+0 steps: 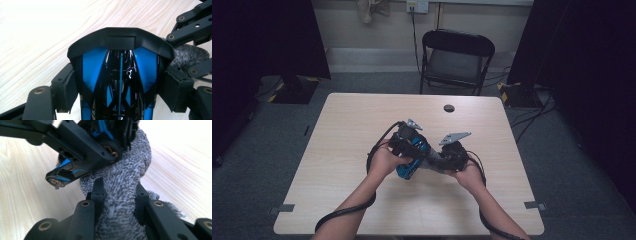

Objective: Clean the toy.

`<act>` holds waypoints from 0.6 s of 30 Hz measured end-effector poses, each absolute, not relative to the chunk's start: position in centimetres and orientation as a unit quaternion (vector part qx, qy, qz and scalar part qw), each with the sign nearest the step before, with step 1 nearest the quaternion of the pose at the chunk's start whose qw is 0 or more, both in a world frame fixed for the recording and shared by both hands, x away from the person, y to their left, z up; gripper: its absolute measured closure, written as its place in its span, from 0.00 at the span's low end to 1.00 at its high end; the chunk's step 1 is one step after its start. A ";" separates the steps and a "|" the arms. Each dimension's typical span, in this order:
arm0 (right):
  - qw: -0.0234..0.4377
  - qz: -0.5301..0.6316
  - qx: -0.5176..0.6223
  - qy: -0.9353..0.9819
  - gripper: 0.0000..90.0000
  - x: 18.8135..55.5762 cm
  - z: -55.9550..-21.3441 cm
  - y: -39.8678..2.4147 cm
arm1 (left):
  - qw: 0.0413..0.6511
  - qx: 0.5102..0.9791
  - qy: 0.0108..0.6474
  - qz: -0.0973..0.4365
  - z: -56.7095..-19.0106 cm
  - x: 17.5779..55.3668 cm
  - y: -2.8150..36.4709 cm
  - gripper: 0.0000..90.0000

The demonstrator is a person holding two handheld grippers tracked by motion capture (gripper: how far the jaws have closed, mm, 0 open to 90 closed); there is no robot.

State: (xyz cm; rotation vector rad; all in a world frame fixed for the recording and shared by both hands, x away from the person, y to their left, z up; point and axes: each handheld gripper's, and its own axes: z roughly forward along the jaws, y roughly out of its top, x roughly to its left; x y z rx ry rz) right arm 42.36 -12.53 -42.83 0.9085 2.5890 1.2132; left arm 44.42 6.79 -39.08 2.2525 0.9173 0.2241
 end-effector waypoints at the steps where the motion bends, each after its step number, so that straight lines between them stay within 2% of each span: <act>1: 0.071 0.403 0.302 0.861 0.78 42.4 -42.8 -12.5 | 0.343 0.866 0.353 0.086 -39.1 44.4 6.8 0.28; 18: 0.045 0.409 0.288 0.864 0.78 41.5 -44.1 -11.6 | 0.346 0.863 0.359 0.083 -38.8 44.9 6.9 0.28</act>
